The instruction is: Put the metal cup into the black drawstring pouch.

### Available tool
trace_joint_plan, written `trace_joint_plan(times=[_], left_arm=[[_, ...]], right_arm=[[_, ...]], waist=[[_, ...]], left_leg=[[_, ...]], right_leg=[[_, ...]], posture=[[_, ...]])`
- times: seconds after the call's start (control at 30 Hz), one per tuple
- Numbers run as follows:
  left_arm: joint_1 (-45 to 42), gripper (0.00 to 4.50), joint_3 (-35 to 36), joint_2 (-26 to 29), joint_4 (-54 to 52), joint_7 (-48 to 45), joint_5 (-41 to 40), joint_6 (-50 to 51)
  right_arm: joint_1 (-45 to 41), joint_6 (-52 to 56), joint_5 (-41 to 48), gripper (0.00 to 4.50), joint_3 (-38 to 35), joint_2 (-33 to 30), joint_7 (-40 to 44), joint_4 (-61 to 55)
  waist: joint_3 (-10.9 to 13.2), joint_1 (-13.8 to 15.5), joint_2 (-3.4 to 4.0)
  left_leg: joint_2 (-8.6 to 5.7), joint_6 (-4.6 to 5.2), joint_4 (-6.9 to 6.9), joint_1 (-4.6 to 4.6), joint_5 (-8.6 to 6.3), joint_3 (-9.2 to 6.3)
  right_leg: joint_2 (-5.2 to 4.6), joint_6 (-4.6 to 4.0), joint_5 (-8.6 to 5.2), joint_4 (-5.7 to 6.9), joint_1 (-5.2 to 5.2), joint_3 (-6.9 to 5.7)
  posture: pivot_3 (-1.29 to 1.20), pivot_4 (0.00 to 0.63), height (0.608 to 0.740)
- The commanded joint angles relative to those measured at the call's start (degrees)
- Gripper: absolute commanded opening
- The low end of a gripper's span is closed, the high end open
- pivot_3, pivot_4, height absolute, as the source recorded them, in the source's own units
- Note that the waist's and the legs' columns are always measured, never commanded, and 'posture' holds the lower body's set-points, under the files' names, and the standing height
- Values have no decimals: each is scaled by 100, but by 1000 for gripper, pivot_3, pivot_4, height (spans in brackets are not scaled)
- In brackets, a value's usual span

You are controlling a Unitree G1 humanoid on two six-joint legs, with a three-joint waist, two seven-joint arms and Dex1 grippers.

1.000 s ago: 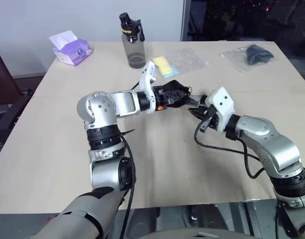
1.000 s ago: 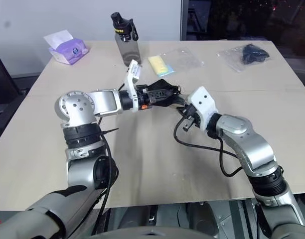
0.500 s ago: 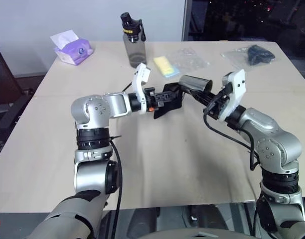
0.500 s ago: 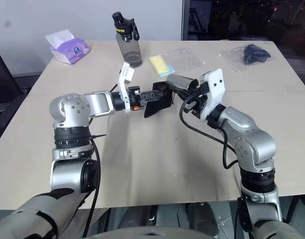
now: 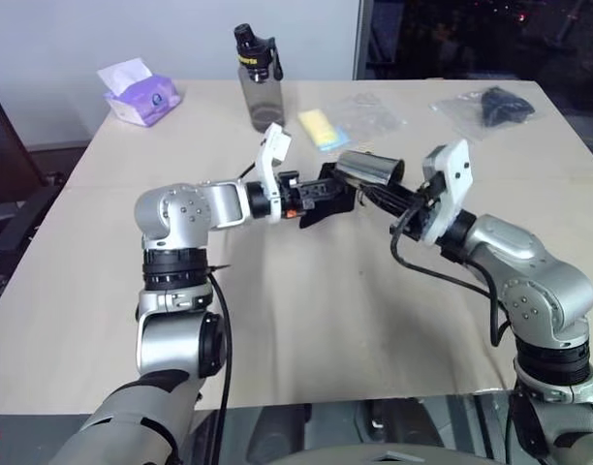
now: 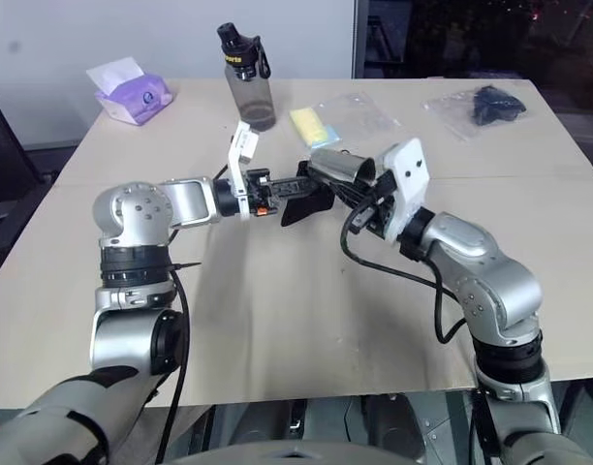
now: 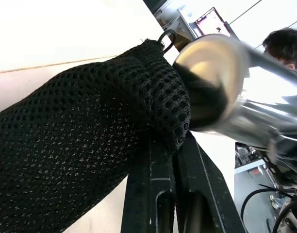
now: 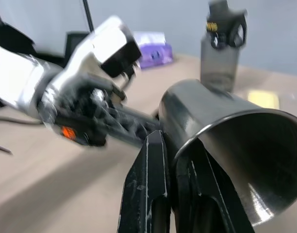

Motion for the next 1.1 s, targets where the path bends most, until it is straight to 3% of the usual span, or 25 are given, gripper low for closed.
trace_joint_plan(times=[0.03,0.53,1.1], left_arm=[[4,0,6,60,-324,-202,-296,-60],[-4,0,-263,231,-253,-221,-237,-238],[-343,0,671,-188,303,146,-931,170]], right_arm=[[147,-99,-153,57,67,-179,86,86],[207,-794,-921,57,712,-456,317,-145],[496,-1923,-2163,57,1622,-564,596,-264]], waist=[[0,0,0],[1,-6,0],[1,-6,-1]], left_leg=[[0,0,0,0,0,1],[1,0,0,0,0,1],[0,0,1,1,0,-1]], right_leg=[[0,0,0,0,0,0],[1,0,0,0,-1,1],[1,2,-1,0,0,-1]], posture=[[0,150,740],[0,150,740],[0,150,740]])
